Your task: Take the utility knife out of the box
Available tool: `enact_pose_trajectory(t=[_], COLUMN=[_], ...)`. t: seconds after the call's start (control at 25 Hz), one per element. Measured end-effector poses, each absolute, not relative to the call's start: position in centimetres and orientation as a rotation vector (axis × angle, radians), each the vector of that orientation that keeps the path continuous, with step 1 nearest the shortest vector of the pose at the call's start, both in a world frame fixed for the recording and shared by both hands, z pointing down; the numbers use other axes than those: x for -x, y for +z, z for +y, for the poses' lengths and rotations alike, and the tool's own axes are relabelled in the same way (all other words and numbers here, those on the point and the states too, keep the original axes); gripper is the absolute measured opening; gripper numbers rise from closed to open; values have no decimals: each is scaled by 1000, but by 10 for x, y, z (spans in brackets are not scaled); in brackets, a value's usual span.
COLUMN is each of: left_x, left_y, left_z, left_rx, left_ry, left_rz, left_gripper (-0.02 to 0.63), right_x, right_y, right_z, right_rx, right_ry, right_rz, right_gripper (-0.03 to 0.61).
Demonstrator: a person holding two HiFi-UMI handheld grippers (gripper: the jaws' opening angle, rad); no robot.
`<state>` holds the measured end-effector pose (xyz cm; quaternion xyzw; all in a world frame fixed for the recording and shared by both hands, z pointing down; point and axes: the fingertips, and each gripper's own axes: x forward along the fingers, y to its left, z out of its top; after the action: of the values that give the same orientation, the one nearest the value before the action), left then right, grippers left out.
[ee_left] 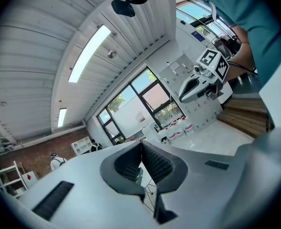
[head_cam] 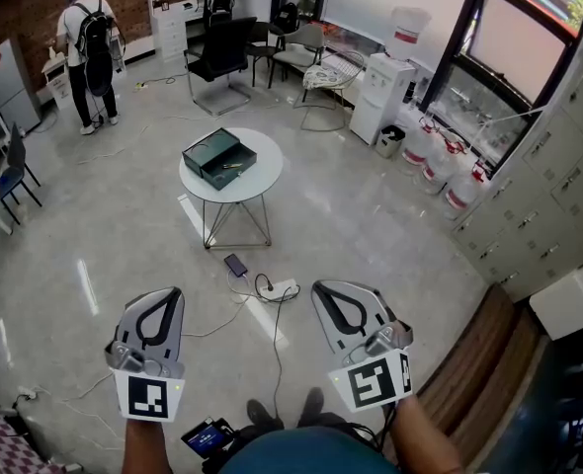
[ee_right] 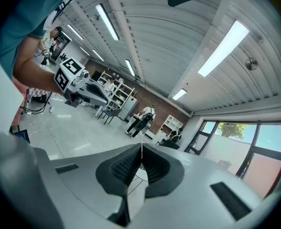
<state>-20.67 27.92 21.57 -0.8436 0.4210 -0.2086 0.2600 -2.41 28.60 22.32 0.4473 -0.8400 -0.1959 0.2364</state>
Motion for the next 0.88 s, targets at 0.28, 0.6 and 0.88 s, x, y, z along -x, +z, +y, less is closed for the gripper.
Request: enact_pose_trajectory(t=[0.28, 0.6, 0.88], left_x=[205, 275, 222], left_y=[205, 151, 197], left_z=[298, 387, 327], left_rx=[2295, 2332, 2306], left_ry=[-553, -561, -645], left_rz=[1121, 1093, 1153], left_gripper=[18, 18, 18], right_x=[22, 93, 37], right_y=[212, 144, 191], right_z=[305, 392, 309], right_rx=[-1251, -1264, -1223], right_ry=[-519, -541, -543], right_rz=[-2301, -2271, -2343], right_gripper=[40, 38, 38])
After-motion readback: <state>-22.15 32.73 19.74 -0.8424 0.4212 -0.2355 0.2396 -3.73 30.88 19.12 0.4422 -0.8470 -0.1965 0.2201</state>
